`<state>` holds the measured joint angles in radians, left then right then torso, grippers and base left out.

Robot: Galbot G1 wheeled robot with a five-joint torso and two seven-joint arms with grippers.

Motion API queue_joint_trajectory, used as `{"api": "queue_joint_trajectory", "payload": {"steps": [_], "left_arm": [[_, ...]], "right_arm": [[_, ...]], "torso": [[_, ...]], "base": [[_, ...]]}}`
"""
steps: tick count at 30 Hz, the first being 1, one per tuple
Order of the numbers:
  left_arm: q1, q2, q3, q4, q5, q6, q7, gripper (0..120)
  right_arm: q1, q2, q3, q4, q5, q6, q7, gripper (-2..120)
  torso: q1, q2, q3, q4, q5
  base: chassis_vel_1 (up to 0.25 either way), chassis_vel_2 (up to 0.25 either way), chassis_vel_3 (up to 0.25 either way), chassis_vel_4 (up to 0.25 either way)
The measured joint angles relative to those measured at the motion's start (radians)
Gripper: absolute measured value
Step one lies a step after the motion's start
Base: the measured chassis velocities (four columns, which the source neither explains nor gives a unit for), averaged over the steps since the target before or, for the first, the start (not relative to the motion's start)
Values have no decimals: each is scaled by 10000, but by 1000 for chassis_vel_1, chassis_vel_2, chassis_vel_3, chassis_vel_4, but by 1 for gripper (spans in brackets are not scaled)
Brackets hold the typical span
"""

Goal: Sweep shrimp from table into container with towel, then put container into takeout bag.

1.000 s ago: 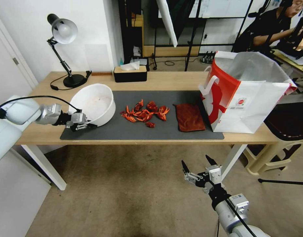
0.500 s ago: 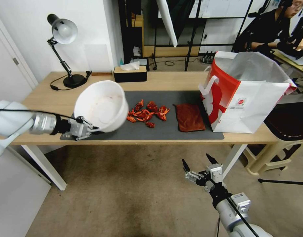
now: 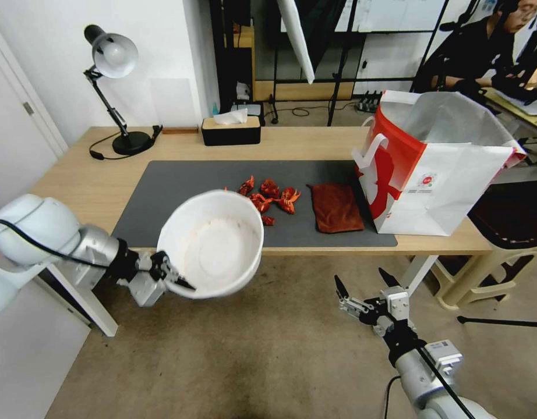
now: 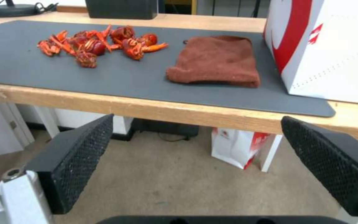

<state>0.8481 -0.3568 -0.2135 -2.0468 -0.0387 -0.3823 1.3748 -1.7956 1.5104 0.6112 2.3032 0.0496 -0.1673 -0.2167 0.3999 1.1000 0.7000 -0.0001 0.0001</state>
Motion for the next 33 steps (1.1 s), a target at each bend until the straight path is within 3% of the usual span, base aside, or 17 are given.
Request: {"api": "queue_joint_trajectory", "payload": {"steps": [7, 13, 17, 23, 25, 27, 29, 32, 33], "left_arm": [[433, -184, 39, -66, 465, -505, 1053, 0], [1001, -412, 92, 18, 1208, -833, 1117, 0], [1374, -792, 222, 320, 1876, -1024, 974, 0], [1792, -1700, 460, 1607, 2860, -1294, 555, 0], [1811, -1836, 483, 1826, 2972, -1328, 479, 0], [1810, -2255, 550, 2382, 3302, -1398, 177, 0], [1791, -2360, 567, 2493, 3381, -1401, 96, 0], [1455, -2951, 759, 2825, 3927, -1404, -520, 0], [1455, -2951, 759, 2825, 3927, -1404, -520, 0]], "right_arm": [[-58, 99, 86, 155, -12, -6, 10, 100], [-83, 109, 139, 191, -5, -12, 17, 100], [-116, 96, 182, 274, 50, -17, 19, 100], [-41, -63, 209, 460, 222, -128, 34, 100], [-28, -94, 198, 475, 247, -143, 37, 100], [10, -191, 171, 559, 367, -180, 63, 100], [22, -223, 166, 593, 424, -199, 74, 100], [99, -372, 128, 822, 1010, -348, 184, 100], [99, -372, 128, 822, 1010, -348, 184, 100]], "torso": [[0, 0, 0, 1, 0], [0, 0, 0, 1, 1], [0, 0, 0, 0, -1], [1, 0, 0, 2, -1], [1, 0, 0, 0, -1], [2, 0, 0, 1, -2], [2, -1, 0, 2, -2], [2, 0, 0, -5, -2], [2, 0, 0, -5, -2]], "base": [[0, 0, 0, 0], [0, 0, 0, 0], [0, 0, 0, 0], [0, 0, 0, 0], [0, 0, 0, 0], [0, 0, 0, 0], [0, 0, 0, 0], [0, 0, 0, 0], [0, 0, 0, 0]]}}
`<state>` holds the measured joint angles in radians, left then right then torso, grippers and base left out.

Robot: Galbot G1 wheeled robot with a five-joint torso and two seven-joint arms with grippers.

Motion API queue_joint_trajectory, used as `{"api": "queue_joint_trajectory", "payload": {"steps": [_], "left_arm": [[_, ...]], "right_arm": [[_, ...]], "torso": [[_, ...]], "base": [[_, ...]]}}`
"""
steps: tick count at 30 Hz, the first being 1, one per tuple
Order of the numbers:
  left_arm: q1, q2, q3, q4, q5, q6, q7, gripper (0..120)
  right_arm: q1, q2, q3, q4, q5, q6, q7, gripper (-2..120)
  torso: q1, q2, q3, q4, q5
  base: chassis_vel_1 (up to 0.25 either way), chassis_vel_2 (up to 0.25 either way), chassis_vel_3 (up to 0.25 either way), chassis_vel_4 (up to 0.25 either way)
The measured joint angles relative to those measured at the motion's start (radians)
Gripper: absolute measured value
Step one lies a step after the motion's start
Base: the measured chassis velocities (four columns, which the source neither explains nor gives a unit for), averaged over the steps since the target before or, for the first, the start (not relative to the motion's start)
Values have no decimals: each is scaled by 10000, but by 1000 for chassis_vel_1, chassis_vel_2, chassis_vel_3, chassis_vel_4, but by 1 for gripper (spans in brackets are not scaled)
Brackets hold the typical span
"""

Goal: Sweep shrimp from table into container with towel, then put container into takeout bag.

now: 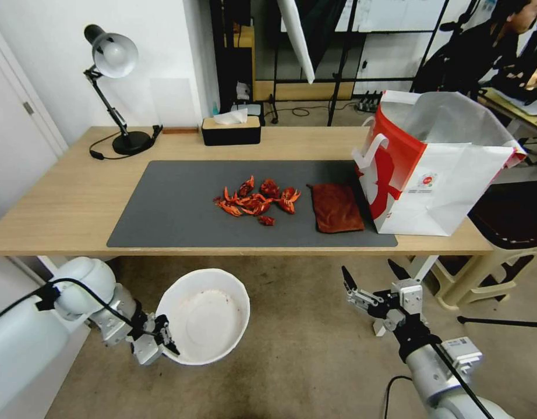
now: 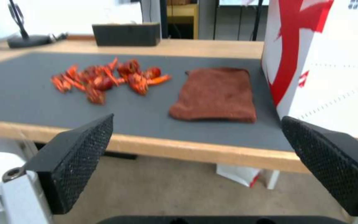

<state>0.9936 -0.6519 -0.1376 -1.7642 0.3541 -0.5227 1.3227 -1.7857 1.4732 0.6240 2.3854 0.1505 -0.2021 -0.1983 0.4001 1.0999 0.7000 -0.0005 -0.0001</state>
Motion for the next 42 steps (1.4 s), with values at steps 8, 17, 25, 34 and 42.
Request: {"api": "queue_joint_trajectory", "payload": {"steps": [8, 17, 25, 34, 42], "left_arm": [[-306, -331, 814, -332, 416, 223, -947, 0], [-902, -661, 1547, -85, 627, 458, -1533, 0], [-1549, -1010, 2098, 732, 821, 478, -1453, 0], [-2523, -1340, 2828, 1378, 988, 547, -1188, 0], [-2966, -1467, 3109, 1608, 1068, 547, -1096, 0]], "right_arm": [[887, -551, -107, 159, 1560, -550, 497, 100], [2633, -1715, -281, -515, 2861, -1006, 1077, 100], [4008, -3070, -577, -1861, 3681, -1374, 1471, 100], [4870, -3501, -995, -2762, 3716, -1593, 1772, 100], [6208, -3828, -1756, -3463, 3966, -2273, 2370, 100]], "torso": [[0, 0, 0, 5, 3], [0, 0, 0, 5, 3], [0, -1, 2, 5, 2], [1, -1, 0, 2, 5], [1, 1, 1, 6, 1]], "base": [[0, 0, 0, 0], [0, 0, 0, 0], [0, 0, 0, 0], [0, 0, 0, 0], [0, 0, 0, 0]]}}
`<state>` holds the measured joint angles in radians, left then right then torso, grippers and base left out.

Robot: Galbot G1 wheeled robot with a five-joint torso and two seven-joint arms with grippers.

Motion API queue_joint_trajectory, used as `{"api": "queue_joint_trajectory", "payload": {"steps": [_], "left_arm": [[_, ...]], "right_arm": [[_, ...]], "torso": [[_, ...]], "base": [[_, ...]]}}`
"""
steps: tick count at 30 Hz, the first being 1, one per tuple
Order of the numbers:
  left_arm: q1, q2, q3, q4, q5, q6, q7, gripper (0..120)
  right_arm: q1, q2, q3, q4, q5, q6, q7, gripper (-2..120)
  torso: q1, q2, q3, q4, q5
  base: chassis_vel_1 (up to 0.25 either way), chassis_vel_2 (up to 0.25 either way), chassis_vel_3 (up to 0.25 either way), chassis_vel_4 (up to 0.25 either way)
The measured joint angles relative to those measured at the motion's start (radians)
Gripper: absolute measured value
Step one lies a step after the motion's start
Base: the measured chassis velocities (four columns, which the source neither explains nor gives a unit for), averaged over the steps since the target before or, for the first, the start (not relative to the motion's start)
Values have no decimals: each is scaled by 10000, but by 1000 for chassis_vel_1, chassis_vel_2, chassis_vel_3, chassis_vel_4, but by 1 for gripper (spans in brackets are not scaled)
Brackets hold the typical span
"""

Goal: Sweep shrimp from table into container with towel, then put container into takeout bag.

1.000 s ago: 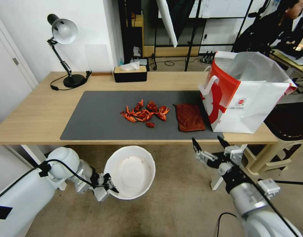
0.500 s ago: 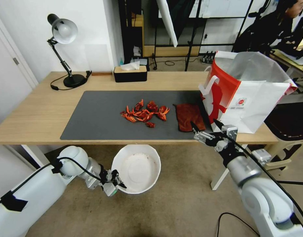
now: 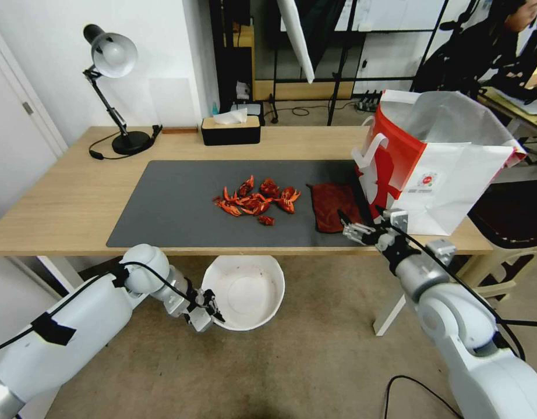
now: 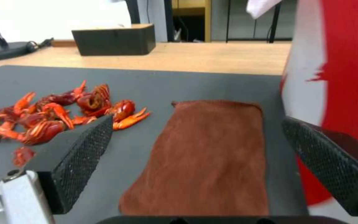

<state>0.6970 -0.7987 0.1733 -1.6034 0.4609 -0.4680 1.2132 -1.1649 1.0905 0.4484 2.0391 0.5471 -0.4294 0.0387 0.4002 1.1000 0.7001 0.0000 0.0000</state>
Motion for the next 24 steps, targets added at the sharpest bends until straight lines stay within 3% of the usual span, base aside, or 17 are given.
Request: {"api": "queue_joint_trajectory", "payload": {"steps": [9, 11, 15, 18, 24], "left_arm": [[-25, -11, 36, 173, 12, -30, 0, 0], [-2, 3, -2, 243, 6, -72, -22, 0], [34, 4, -35, 287, 1, -118, -43, 0], [137, -17, -82, 306, -6, -174, -60, 0], [183, -14, -91, 306, -11, -218, -75, 0]], "right_arm": [[1819, -61, -1458, -1154, 1160, -1372, 1229, 100], [2205, 70, -1760, -1375, 1458, -1818, 2062, 100], [2417, 163, -1913, -1510, 1619, -2015, 2579, 100], [2754, 349, -2149, -1752, 1982, -2388, 3577, 100], [2887, 507, -2242, -1885, 2236, -2634, 4189, 100]], "torso": [[-2, 0, 1, 0, 0], [-1, 0, 1, 0, 0], [-2, 0, 0, 0, 0], [-1, 0, -1, -1, -1], [-2, 0, -1, -1, 0]], "base": [[0, 0, 0, 0], [0, 0, 0, 0], [0, 0, 0, 0], [0, 0, 0, 0], [0, 0, 0, 0]]}}
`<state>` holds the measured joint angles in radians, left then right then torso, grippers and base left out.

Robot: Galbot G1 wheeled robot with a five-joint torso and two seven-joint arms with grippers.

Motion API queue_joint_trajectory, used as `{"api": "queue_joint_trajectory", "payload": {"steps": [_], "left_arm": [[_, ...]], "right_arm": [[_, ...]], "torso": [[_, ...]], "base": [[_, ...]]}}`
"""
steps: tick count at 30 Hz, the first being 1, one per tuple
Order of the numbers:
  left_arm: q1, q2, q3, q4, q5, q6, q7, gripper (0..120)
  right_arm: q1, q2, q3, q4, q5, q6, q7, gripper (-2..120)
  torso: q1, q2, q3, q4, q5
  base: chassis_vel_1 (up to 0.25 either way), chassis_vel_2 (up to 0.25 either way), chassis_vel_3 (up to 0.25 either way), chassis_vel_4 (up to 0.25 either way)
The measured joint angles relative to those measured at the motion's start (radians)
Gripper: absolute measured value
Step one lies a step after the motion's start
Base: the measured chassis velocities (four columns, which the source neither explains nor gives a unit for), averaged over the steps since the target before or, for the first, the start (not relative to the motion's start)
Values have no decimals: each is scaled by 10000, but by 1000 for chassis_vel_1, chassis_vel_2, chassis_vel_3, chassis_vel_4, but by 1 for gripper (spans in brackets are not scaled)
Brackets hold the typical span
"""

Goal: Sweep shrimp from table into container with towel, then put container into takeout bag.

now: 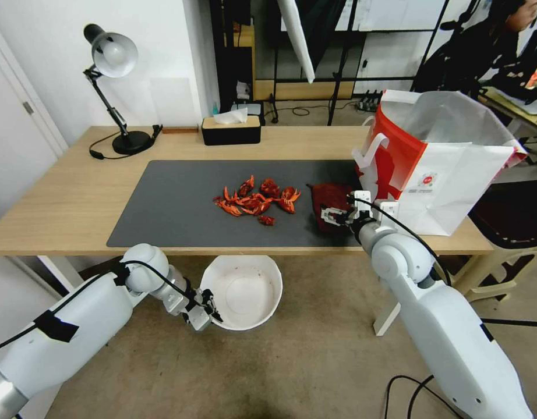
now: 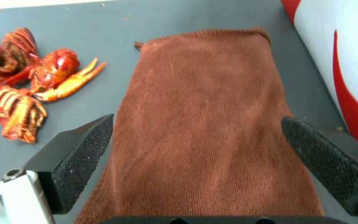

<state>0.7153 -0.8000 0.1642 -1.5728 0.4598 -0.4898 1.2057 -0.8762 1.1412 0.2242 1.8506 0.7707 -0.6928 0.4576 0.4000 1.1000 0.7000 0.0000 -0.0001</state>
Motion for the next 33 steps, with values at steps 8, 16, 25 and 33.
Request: {"api": "queue_joint_trajectory", "payload": {"steps": [8, 16, 25, 33], "left_arm": [[42, -37, 0, 55, -2, -46, -45, 0], [16, -58, 1, 101, -6, -56, -127, 0], [42, -23, -27, 137, -58, -116, -219, 0], [135, 12, -131, 164, -90, -183, -366, 0]], "right_arm": [[75, 106, 8, -145, 569, -71, 482, 100], [7, 164, 38, -206, 615, -207, 584, 80], [-100, 199, 114, -195, 719, -278, 718, 45], [-210, 153, 101, -47, 405, -14, 353, 17]], "torso": [[0, 0, 0, 0, 0], [0, 1, -1, -2, -1], [-1, 1, -2, -1, -1], [0, 0, 1, 3, 4]], "base": [[0, 0, 0, 0], [0, 0, 0, 0], [0, 0, 0, 0], [0, 0, 0, 0]]}}
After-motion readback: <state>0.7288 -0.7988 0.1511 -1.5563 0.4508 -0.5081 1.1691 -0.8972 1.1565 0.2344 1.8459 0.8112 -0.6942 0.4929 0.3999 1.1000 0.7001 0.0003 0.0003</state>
